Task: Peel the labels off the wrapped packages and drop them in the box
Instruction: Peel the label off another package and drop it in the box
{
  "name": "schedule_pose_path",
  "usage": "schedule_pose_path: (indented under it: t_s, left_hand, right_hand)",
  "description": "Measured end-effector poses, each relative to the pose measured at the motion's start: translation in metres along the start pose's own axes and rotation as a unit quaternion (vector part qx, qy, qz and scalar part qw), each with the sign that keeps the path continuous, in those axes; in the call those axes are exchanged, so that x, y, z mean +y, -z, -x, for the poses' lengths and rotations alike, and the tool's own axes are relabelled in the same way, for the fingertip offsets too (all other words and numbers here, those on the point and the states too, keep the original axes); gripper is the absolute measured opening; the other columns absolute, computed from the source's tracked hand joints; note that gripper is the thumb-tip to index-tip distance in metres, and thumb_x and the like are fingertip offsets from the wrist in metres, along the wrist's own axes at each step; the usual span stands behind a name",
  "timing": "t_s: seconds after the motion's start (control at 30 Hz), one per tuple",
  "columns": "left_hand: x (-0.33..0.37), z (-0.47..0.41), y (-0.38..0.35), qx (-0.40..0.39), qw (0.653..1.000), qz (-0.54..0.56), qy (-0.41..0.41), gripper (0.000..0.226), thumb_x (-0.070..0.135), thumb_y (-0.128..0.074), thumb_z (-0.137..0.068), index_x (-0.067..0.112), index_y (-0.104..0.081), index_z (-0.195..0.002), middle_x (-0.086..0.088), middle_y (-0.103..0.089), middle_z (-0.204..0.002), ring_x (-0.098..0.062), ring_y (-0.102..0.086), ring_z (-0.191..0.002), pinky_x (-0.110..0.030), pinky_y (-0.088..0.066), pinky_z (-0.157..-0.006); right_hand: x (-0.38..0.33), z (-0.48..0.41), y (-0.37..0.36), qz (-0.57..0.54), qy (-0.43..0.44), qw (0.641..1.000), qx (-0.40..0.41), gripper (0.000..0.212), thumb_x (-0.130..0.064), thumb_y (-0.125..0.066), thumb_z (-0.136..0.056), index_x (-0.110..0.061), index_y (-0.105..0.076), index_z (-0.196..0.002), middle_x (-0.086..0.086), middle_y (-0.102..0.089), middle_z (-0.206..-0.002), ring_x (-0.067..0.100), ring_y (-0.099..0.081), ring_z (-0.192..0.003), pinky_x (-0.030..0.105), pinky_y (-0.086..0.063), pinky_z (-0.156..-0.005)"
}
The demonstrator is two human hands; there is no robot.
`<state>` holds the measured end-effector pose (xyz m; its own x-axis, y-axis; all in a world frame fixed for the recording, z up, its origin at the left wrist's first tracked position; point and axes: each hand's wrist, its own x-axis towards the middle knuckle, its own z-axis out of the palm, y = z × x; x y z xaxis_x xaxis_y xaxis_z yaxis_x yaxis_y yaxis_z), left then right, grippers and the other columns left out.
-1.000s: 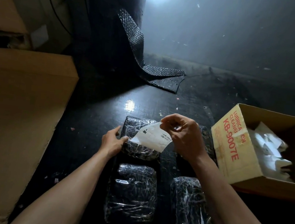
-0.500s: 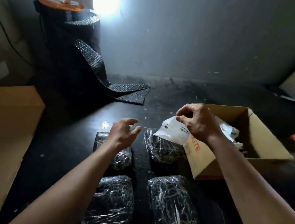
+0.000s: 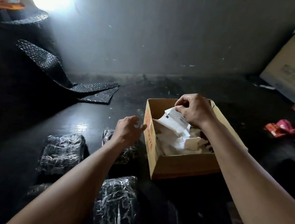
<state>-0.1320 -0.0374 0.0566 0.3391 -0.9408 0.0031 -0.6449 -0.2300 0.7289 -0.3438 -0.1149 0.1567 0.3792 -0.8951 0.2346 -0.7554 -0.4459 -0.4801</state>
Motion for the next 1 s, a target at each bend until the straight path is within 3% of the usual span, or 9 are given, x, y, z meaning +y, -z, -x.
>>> schedule_pose_path:
  t_s: [0.1,0.17,0.33,0.47,0.53,0.63,0.8,0.9,1.0]
  left_hand:
    - [0.013,0.002,-0.034,-0.006,1.000,0.008,0.000,0.051,0.045,-0.065,-0.093,0.016,-0.061,-0.134,-0.011,-0.069,-0.127,-0.029,-0.065,-0.116,-0.041,-0.052,-0.097]
    - [0.019,0.005,-0.053,-0.006,1.000,0.023,0.008,0.058,0.047,-0.062,-0.095,0.019,-0.052,-0.144,-0.012,-0.066,-0.131,-0.029,-0.063,-0.120,-0.039,-0.051,-0.098]
    - [0.028,0.012,-0.087,0.015,0.999,0.044,0.004,0.047,0.039,-0.056,-0.098,0.040,-0.048,-0.144,-0.005,-0.073,-0.116,-0.026,-0.068,-0.105,-0.028,-0.046,-0.077]
    - [0.030,0.017,-0.097,0.042,0.994,0.094,0.028,0.053,0.031,-0.056,-0.099,0.030,-0.041,-0.150,-0.010,-0.067,-0.129,-0.030,-0.065,-0.114,-0.036,-0.051,-0.093]
    - [0.031,0.020,-0.101,0.048,0.993,0.102,0.046,0.052,0.025,-0.054,-0.101,0.023,-0.040,-0.151,-0.013,-0.066,-0.131,-0.032,-0.063,-0.117,-0.035,-0.047,-0.095]
    - [0.028,0.019,-0.108,0.049,0.991,0.106,0.068,0.052,0.031,-0.049,-0.103,0.030,-0.036,-0.153,-0.012,-0.063,-0.135,-0.030,-0.060,-0.120,-0.031,-0.043,-0.093]
    - [0.024,0.014,-0.112,0.044,0.989,0.117,0.078,0.052,0.034,-0.046,-0.104,0.037,-0.031,-0.154,-0.010,-0.058,-0.143,-0.028,-0.056,-0.126,-0.029,-0.041,-0.092]
    - [0.024,0.014,-0.113,0.039,0.988,0.117,0.088,0.053,0.035,-0.045,-0.105,0.037,-0.029,-0.155,-0.008,-0.054,-0.146,-0.028,-0.054,-0.129,-0.030,-0.040,-0.095]
    - [0.021,0.012,-0.116,0.038,0.988,0.113,0.094,0.053,0.037,-0.044,-0.105,0.037,-0.028,-0.156,-0.007,-0.051,-0.149,-0.027,-0.052,-0.132,-0.032,-0.040,-0.101]
  right_hand:
    - [0.033,-0.003,0.002,-0.013,-0.011,1.000,-0.013,0.006,-0.022,-0.073,-0.089,-0.019,-0.075,-0.094,-0.003,-0.074,-0.095,0.010,-0.067,-0.085,0.027,-0.056,-0.074]
    - [0.054,-0.004,0.000,-0.018,-0.008,0.999,-0.025,0.005,-0.021,-0.073,-0.089,-0.019,-0.075,-0.093,-0.002,-0.075,-0.095,0.010,-0.067,-0.084,0.026,-0.056,-0.073]
    - [0.089,-0.004,-0.010,-0.038,-0.014,0.998,-0.044,0.003,-0.019,-0.072,-0.090,-0.018,-0.074,-0.092,-0.001,-0.074,-0.095,0.011,-0.068,-0.085,0.021,-0.052,-0.065]
    - [0.102,-0.008,-0.019,-0.058,-0.016,0.997,-0.044,0.001,-0.018,-0.072,-0.090,-0.017,-0.072,-0.090,-0.001,-0.073,-0.091,0.009,-0.065,-0.079,0.014,-0.044,-0.058]
    - [0.109,-0.012,-0.025,-0.063,-0.010,0.997,-0.038,0.002,-0.018,-0.072,-0.090,-0.018,-0.071,-0.089,0.000,-0.069,-0.093,0.011,-0.065,-0.081,0.017,-0.048,-0.061]
    - [0.116,-0.016,-0.031,-0.065,-0.021,0.997,-0.035,0.003,-0.020,-0.073,-0.089,-0.021,-0.070,-0.088,0.002,-0.059,-0.102,0.014,-0.062,-0.085,0.025,-0.054,-0.071]
    - [0.124,-0.020,-0.031,-0.098,-0.014,0.995,-0.025,0.006,-0.017,-0.072,-0.090,-0.020,-0.069,-0.086,-0.007,-0.069,-0.085,0.007,-0.065,-0.081,0.017,-0.048,-0.061]
    - [0.129,-0.021,-0.035,-0.111,-0.027,0.993,-0.042,0.011,-0.018,-0.077,-0.085,-0.023,-0.071,-0.093,-0.009,-0.070,-0.093,0.008,-0.065,-0.086,0.022,-0.054,-0.070]
    - [0.132,-0.022,-0.040,-0.100,-0.041,0.992,-0.062,0.005,-0.020,-0.076,-0.087,-0.020,-0.074,-0.091,-0.005,-0.071,-0.097,0.012,-0.065,-0.090,0.025,-0.056,-0.067]
